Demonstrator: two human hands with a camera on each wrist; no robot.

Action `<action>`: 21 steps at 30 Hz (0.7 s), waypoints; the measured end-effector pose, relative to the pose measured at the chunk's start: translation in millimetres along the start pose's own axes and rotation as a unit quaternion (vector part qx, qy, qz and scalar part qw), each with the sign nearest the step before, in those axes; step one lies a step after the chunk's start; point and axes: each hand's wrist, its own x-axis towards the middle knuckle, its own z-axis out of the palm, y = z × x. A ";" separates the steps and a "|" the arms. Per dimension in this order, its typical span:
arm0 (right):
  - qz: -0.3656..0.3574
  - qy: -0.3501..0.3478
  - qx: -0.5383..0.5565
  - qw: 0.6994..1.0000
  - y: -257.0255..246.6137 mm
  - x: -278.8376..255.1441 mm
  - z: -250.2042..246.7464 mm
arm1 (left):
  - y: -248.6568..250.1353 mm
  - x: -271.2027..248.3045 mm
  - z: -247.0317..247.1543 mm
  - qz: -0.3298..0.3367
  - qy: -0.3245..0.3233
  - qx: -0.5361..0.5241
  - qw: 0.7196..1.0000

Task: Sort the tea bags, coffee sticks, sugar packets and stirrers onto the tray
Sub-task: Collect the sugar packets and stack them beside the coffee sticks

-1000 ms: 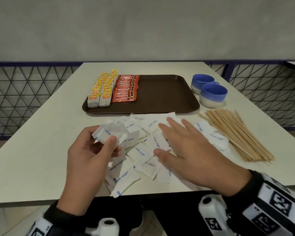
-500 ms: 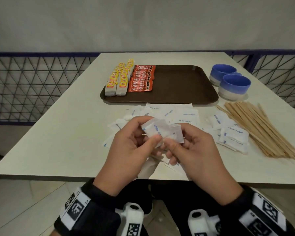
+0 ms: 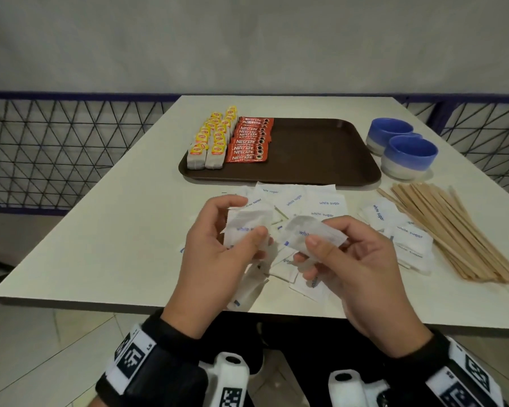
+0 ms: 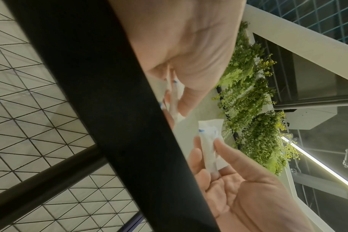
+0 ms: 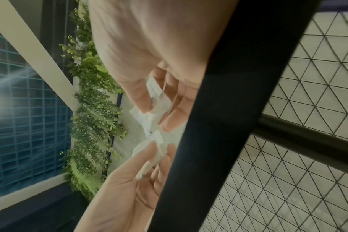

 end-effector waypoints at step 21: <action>0.006 0.003 -0.087 0.996 12.3 4.3 12.4 | -1.3 -3.6 0.6 -0.030 -0.132 -0.029 0.990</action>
